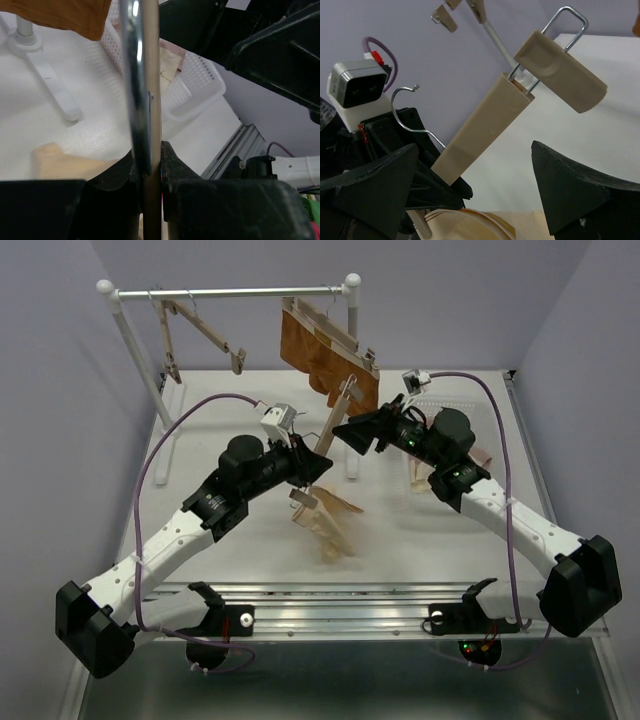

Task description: Remove the underwear clipped to the hanger

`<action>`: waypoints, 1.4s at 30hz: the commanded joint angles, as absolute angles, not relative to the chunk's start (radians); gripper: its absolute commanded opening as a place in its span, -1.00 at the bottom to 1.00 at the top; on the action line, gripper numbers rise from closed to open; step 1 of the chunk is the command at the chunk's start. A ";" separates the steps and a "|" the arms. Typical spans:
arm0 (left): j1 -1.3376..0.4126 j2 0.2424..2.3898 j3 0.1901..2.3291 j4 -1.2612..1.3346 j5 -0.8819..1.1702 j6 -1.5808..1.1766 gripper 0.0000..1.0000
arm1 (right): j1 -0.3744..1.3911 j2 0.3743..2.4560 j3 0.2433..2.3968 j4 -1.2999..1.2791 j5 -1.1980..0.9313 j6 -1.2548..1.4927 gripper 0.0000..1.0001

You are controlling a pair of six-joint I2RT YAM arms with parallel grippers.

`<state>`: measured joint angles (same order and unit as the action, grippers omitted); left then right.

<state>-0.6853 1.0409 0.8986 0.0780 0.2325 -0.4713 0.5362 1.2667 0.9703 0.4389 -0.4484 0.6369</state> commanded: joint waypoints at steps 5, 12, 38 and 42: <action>-0.683 0.970 0.842 0.273 0.345 -0.554 -1.00 | 0.532 1.296 0.927 0.790 -0.578 0.830 1.00; -0.683 0.960 0.812 0.347 0.400 -0.583 -1.00 | 0.532 1.336 0.922 0.870 -0.640 0.870 0.98; -0.683 0.947 0.805 0.316 0.445 -0.568 0.98 | 0.532 1.342 0.850 1.075 -0.606 0.948 -0.99; -0.683 0.896 0.784 0.258 0.376 -0.543 0.98 | 0.532 1.328 0.841 1.066 -0.601 0.946 -0.99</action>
<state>-0.6830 0.9611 0.8001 0.2729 0.4328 -0.5766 0.5316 1.3769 0.8398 1.0313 -0.6308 0.9707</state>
